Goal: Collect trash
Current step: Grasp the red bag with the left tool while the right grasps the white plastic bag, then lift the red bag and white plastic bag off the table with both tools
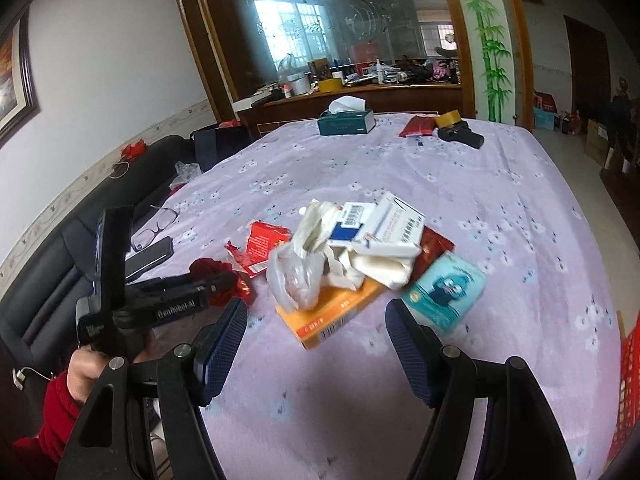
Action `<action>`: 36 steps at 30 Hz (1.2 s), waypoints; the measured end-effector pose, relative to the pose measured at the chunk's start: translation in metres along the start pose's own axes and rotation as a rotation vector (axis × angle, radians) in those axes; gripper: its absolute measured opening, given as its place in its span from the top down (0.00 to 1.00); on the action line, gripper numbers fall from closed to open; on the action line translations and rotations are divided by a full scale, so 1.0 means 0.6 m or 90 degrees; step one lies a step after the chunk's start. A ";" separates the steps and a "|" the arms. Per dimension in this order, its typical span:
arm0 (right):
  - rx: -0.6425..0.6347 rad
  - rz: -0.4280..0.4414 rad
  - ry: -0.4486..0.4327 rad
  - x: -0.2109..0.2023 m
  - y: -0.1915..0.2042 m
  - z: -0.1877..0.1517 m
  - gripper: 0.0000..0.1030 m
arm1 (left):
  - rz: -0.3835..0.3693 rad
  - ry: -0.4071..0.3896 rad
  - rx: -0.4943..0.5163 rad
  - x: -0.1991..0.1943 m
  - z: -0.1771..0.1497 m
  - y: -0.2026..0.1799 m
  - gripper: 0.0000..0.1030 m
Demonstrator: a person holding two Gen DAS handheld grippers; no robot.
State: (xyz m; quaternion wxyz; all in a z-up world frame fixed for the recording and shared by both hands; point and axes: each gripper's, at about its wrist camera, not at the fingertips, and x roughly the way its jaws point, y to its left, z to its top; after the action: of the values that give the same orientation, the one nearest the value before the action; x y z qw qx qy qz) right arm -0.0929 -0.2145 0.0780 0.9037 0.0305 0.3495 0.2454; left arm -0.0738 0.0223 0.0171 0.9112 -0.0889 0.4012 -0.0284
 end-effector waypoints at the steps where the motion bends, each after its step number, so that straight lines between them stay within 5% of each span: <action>1: -0.003 0.001 0.004 0.007 0.003 0.004 0.26 | -0.008 0.002 -0.002 0.000 -0.002 0.000 0.67; 8: -0.047 -0.020 0.021 0.076 0.036 0.023 0.28 | -0.014 -0.010 0.001 -0.005 -0.010 0.001 0.69; 10: -0.052 -0.038 0.029 0.099 0.039 0.025 0.37 | -0.017 -0.007 -0.002 -0.004 -0.011 0.003 0.69; 12: -0.052 -0.046 0.043 0.119 0.037 0.024 0.71 | -0.019 -0.009 -0.006 -0.005 -0.011 0.005 0.70; 26: 0.006 0.019 -0.031 -0.008 0.015 0.001 0.74 | -0.052 -0.088 0.034 -0.113 -0.022 -0.052 0.70; 36: 0.031 0.004 -0.086 -0.088 -0.011 -0.021 0.74 | -0.093 -0.124 0.088 -0.171 -0.037 -0.129 0.70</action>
State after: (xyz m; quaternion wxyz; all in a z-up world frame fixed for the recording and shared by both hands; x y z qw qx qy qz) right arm -0.1318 -0.2464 0.0997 0.9235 0.0699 0.2933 0.2371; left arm -0.1578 -0.0443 0.0912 0.9452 -0.0572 0.3008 -0.1134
